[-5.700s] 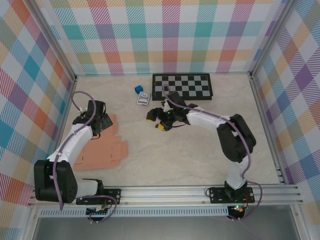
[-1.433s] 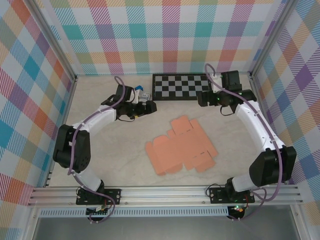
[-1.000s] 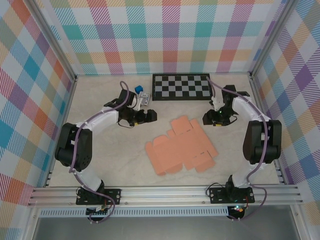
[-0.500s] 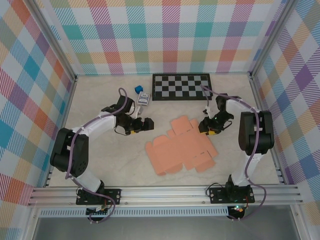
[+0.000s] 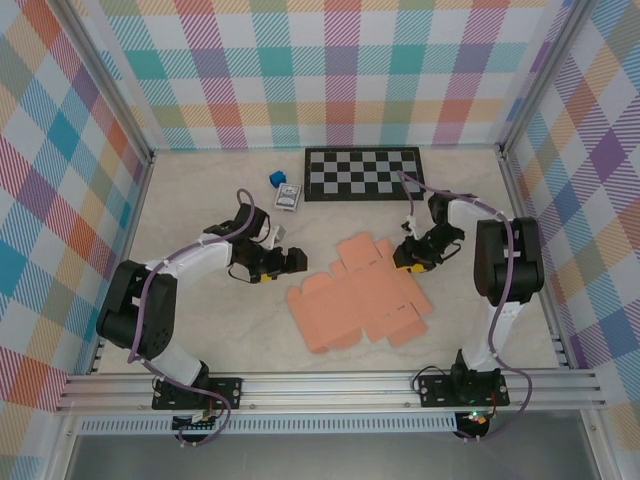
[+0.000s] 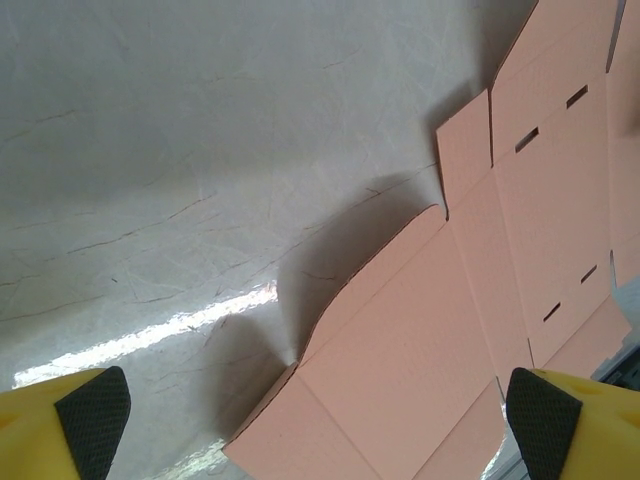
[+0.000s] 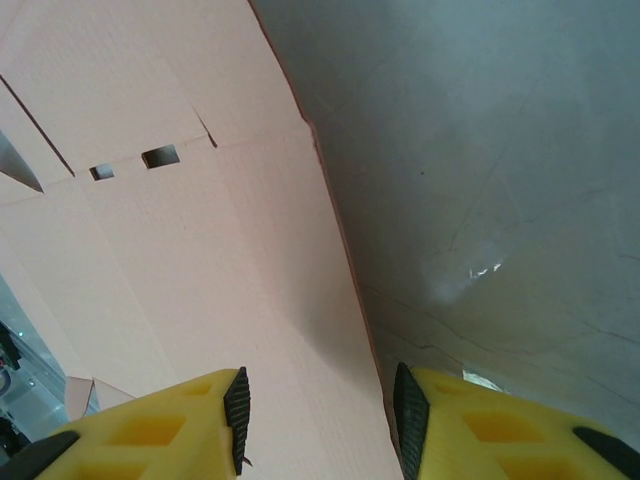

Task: Fold the paper box

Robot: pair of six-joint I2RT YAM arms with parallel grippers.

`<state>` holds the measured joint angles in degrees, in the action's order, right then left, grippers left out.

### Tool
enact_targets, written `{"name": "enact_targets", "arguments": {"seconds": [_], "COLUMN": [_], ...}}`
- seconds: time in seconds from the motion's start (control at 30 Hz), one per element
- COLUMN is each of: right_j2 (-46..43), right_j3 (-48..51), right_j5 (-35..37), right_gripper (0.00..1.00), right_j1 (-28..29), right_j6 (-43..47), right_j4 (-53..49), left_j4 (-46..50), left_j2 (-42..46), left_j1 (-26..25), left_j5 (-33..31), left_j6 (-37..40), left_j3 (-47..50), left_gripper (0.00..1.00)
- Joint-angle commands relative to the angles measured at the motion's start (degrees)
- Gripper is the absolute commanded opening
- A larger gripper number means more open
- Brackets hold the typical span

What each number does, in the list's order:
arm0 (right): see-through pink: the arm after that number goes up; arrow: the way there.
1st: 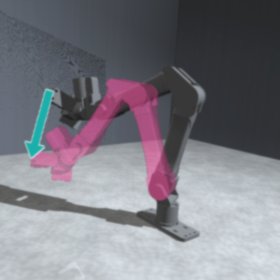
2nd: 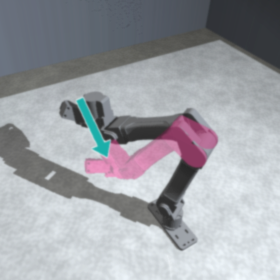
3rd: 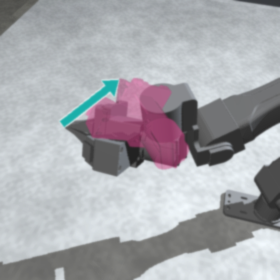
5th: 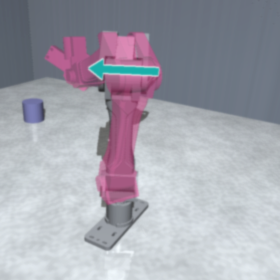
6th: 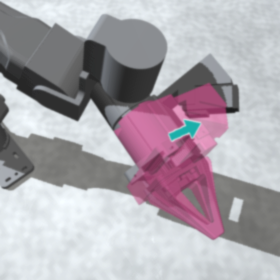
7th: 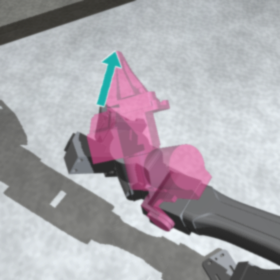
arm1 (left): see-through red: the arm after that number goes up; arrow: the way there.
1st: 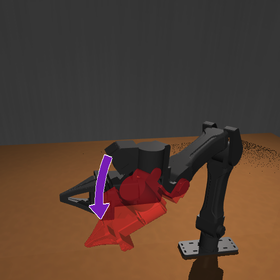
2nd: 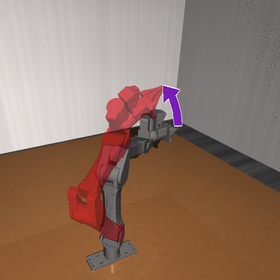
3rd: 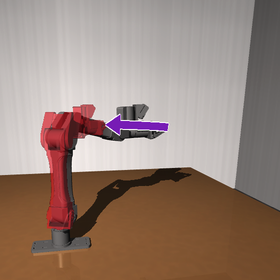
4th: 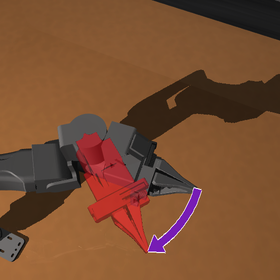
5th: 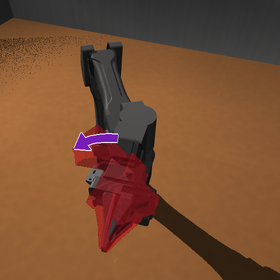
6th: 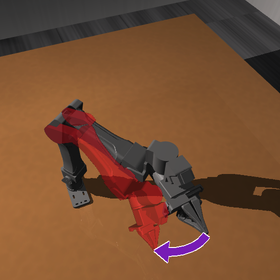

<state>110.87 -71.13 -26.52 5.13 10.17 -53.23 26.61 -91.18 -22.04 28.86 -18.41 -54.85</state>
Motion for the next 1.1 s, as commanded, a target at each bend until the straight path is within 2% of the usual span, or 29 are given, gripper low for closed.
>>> {"name": "enact_targets", "arguments": {"seconds": [0.0,0.03,0.2,0.3,0.5,0.57,0.7,0.97,1.07], "right_j2": [1.52,1.64,1.82,0.75,-6.06,-8.50,-12.63,-18.29,-19.16], "right_j3": [-0.50,-0.50,-0.84,-0.85,-0.52,-1.67,-3.52,-5.97,-6.27], "right_j5": [-2.48,-2.48,-3.03,-2.60,-0.70,4.43,11.42,18.19,18.85], "right_gripper": [0.45,0.44,0.29,0.24,0.10,0.07,0.01,0.00,0.01], "right_j1": [0.76,0.92,1.46,2.26,5.43,7.70,12.27,13.15,13.14], "right_j6": [1.87,1.93,3.00,3.99,6.75,8.45,18.48,30.21,37.86], "right_j4": [-0.84,-0.74,-0.77,-0.48,1.15,0.70,-1.65,-0.07,-1.61], "left_j4": [-0.90,-0.90,-0.93,-0.27,1.27,-0.76,-6.30,-14.22,-20.78], "left_j2": [0.91,0.91,0.92,1.10,3.03,3.56,3.77,9.78,11.57], "left_j1": [-0.63,-0.61,-0.63,-0.61,0.23,1.21,3.40,4.64,4.43], "left_j5": [-0.37,-0.51,-1.61,-2.10,-1.41,0.15,4.35,6.80,15.15], "left_j6": [-0.57,-0.65,-1.12,-0.75,4.84,5.60,5.66,10.80,13.89], "left_j3": [0.62,0.62,0.04,-1.26,-6.33,-7.08,-8.53,-6.89,-3.24], "left_gripper": [0.99,1.00,1.00,1.00,1.00,1.00,1.00,1.00,1.00]}}
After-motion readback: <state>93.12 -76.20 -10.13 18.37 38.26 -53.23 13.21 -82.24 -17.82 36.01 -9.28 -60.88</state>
